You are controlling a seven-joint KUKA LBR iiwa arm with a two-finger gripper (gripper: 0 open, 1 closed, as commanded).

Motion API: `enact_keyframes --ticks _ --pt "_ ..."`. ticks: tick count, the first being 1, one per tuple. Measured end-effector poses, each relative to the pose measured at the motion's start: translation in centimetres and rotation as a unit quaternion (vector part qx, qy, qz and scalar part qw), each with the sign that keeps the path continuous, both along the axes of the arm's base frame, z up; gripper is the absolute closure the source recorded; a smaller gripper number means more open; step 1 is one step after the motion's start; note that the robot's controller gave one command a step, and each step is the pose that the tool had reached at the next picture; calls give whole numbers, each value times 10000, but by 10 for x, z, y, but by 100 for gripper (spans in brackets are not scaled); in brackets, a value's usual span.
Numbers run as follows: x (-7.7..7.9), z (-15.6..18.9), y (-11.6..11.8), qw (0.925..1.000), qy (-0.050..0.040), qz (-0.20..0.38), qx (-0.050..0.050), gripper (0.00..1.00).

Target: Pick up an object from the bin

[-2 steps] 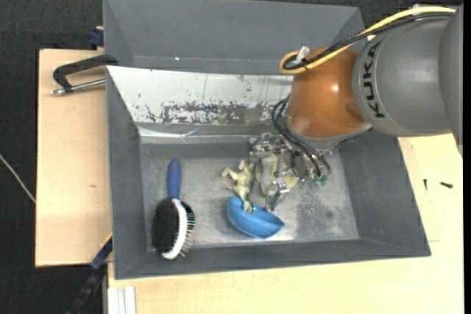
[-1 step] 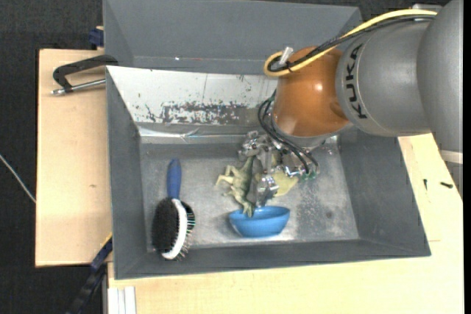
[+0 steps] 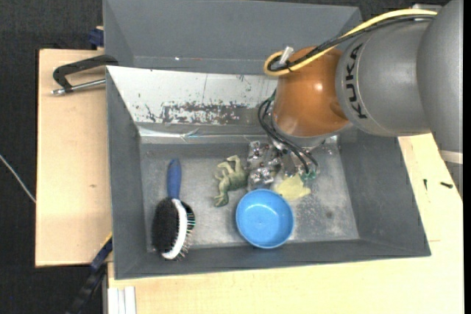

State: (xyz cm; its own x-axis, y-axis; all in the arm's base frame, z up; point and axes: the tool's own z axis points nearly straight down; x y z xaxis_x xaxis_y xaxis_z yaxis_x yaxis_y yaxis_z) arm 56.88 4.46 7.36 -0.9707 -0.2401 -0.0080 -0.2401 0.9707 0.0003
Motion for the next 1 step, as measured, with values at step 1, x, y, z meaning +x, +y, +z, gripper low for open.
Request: enact_keyframes --ticks 1 --pt "11 144 0 9998 -37 -194 1 100"
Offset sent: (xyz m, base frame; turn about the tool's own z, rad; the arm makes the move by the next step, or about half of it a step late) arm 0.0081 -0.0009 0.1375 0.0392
